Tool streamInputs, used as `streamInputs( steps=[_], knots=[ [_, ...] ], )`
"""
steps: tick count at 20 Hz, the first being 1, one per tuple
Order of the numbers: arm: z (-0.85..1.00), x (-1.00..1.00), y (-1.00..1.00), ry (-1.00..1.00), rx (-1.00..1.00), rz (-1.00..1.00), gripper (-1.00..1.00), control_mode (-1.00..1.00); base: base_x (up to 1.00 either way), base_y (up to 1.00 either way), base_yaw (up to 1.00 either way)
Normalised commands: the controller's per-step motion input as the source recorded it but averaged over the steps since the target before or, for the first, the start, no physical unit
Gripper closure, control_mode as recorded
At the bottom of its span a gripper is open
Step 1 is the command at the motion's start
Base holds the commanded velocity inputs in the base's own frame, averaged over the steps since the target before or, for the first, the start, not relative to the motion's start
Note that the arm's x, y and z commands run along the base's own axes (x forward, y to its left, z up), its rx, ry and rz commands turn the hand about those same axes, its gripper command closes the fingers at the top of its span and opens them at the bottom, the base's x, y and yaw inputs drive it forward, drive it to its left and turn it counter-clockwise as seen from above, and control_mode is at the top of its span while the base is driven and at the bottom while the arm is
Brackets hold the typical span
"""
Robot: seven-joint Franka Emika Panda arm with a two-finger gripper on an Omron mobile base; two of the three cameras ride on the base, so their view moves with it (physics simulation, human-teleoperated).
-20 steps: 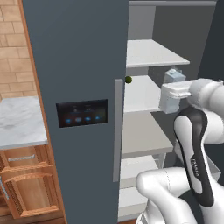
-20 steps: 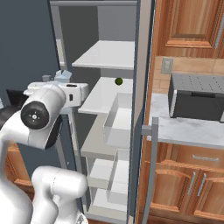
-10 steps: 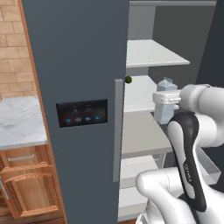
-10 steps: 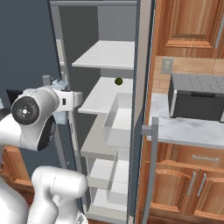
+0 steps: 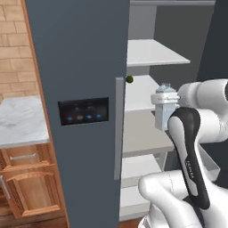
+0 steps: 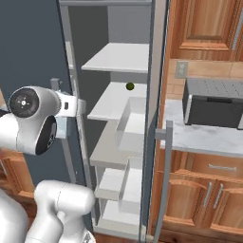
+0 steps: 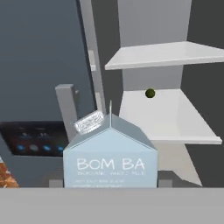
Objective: Take out the milk from the fridge and place it on the tray on the counter. Then take the sugar cube near the tray and place it in the tray.
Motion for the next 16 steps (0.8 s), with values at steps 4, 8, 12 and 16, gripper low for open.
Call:
streamInputs(
  steps=[4, 8, 12, 16],
  knots=[
    [0.0, 0.0, 0.0, 0.0, 0.0, 0.0, 1.0, 1.0, -1.0, 0.0, 0.0],
    [0.0, 0.0, 0.0, 0.0, 0.0, 0.0, 1.0, 1.0, -1.0, 0.04, 0.0],
    [0.0, 0.0, 0.0, 0.0, 0.0, 0.0, 1.0, 1.0, -1.0, 0.04, -0.03],
    [0.0, 0.0, 0.0, 0.0, 0.0, 0.0, 1.0, 1.0, -0.64, -0.24, -0.38]
  ],
)
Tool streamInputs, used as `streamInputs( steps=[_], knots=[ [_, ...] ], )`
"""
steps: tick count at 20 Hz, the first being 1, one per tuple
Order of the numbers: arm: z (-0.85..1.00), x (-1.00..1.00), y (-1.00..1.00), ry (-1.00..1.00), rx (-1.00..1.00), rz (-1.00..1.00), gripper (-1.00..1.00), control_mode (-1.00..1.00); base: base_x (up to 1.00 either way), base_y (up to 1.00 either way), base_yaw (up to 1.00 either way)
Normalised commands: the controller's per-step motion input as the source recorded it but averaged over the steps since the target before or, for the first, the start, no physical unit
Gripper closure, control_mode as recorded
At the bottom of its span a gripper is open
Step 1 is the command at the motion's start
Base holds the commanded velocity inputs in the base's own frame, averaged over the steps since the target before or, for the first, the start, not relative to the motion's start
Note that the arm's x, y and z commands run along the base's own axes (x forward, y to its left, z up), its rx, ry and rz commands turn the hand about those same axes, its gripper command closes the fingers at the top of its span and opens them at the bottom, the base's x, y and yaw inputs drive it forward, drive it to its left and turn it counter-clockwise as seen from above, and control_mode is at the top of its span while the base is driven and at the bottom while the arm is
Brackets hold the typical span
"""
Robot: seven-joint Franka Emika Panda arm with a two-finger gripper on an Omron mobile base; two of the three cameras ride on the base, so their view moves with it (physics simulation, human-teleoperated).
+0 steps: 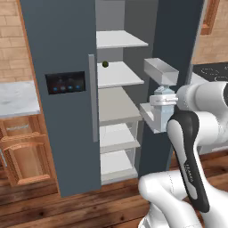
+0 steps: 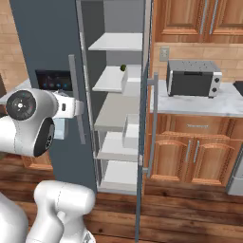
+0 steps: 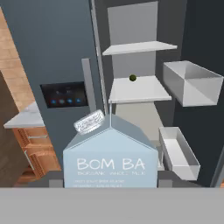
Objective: Take out the milk from the fridge and place it on the tray on the counter. Then take the sugar cube near the tray and place it in the tray.
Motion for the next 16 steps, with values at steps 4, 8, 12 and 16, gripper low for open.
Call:
streamInputs(
  steps=[4, 8, 12, 16],
  knots=[
    [0.0, 0.0, 0.0, 0.0, 0.0, 0.0, 1.0, 1.0, -0.01, -0.99, -0.68],
    [0.0, 0.0, 0.0, 0.0, 0.0, 0.0, 1.0, 1.0, 0.0, -0.38, -0.94],
    [0.0, 0.0, 0.0, 0.0, 0.0, 0.0, 1.0, 1.0, 0.0, -0.23, -0.98],
    [0.0, 0.0, 0.0, 0.0, 0.0, 0.0, 1.0, 1.0, 0.0, -0.49, -0.92]
  ],
)
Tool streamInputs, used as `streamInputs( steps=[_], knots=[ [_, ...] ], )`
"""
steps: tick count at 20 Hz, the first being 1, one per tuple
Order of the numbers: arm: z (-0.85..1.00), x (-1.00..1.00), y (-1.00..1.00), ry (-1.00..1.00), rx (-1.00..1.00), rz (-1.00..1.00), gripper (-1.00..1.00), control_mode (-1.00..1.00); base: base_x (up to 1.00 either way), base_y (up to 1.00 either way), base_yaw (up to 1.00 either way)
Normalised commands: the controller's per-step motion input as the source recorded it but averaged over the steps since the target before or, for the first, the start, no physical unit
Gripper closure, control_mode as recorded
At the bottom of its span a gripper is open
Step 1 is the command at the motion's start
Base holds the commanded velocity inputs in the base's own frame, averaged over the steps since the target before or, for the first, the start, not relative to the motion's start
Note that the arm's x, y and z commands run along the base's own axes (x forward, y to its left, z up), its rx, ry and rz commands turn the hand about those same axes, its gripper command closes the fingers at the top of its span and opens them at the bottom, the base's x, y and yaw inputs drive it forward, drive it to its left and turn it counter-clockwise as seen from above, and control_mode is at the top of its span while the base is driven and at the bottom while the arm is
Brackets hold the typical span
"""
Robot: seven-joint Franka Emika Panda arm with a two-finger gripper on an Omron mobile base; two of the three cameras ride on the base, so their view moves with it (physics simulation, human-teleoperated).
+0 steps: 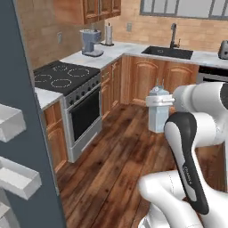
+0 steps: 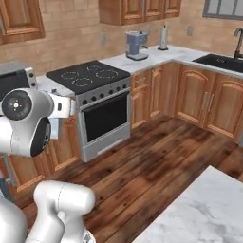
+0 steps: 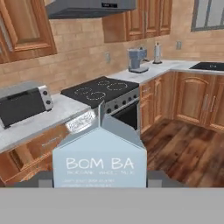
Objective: Take out the milk from the fridge and place it on the tray on the counter. Then take the sugar cube near the tray and place it in the tray.
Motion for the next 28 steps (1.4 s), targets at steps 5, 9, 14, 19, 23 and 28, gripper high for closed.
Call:
streamInputs(
  steps=[5, 9, 14, 19, 23, 28],
  knots=[
    [0.0, 0.0, 0.0, 0.0, 0.0, 0.0, 1.0, 1.0, 0.0, -0.4, -0.93],
    [0.0, 0.0, 0.0, 0.0, 0.0, 0.0, 1.0, 1.0, 0.0, 0.0, -1.0],
    [0.0, 0.0, 0.0, 0.0, 0.0, 0.0, 1.0, 1.0, -0.03, 0.0, -1.0],
    [0.0, 0.0, 0.0, 0.0, 0.0, 0.0, 1.0, 1.0, -0.28, 0.0, -0.95],
    [0.0, 0.0, 0.0, 0.0, 0.0, 0.0, 1.0, 1.0, -0.09, 0.06, -1.0],
    [0.0, 0.0, 0.0, 0.0, 0.0, 0.0, 1.0, 1.0, 0.18, 0.27, -0.93]
  ],
)
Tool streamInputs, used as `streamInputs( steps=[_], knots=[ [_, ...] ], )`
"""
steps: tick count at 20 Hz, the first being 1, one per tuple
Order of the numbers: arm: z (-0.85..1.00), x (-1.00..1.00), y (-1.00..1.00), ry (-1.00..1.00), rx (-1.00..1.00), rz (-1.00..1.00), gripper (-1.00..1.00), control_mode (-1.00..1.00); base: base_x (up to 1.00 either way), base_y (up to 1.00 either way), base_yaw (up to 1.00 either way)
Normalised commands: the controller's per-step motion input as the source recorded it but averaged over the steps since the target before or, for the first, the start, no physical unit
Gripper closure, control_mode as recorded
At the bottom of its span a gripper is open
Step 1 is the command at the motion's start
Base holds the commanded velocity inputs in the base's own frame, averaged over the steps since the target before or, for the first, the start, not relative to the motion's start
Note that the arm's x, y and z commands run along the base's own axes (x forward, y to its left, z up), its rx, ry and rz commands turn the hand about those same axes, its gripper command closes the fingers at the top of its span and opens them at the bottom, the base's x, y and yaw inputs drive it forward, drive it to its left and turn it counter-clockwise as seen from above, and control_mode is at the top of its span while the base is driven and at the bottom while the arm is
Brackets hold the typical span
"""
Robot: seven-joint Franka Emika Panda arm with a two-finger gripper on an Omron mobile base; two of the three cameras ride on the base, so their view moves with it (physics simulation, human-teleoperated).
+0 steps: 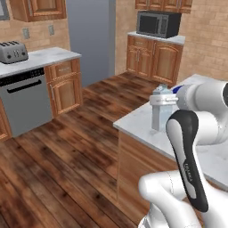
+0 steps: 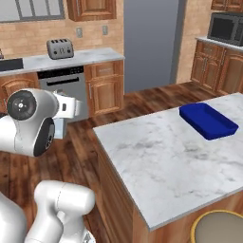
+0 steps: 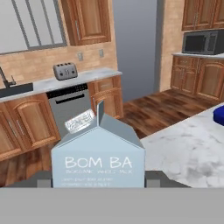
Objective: Take out the milk from the fridge and place it on the tray on the counter. Then take the sugar cube near the tray and place it in the tray.
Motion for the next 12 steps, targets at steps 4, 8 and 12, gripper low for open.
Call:
streamInputs(
  steps=[4, 8, 12],
  knots=[
    [0.0, 0.0, 0.0, 0.0, 0.0, 0.0, 1.0, 1.0, 0.66, 0.86, -0.69],
    [0.0, 0.0, 0.0, 0.0, 0.0, 0.0, 1.0, 1.0, 0.96, 0.84, -0.35],
    [0.0, 0.0, 0.0, 0.0, 0.0, 0.0, 1.0, 1.0, 0.2, 1.0, 0.05]
  ],
)
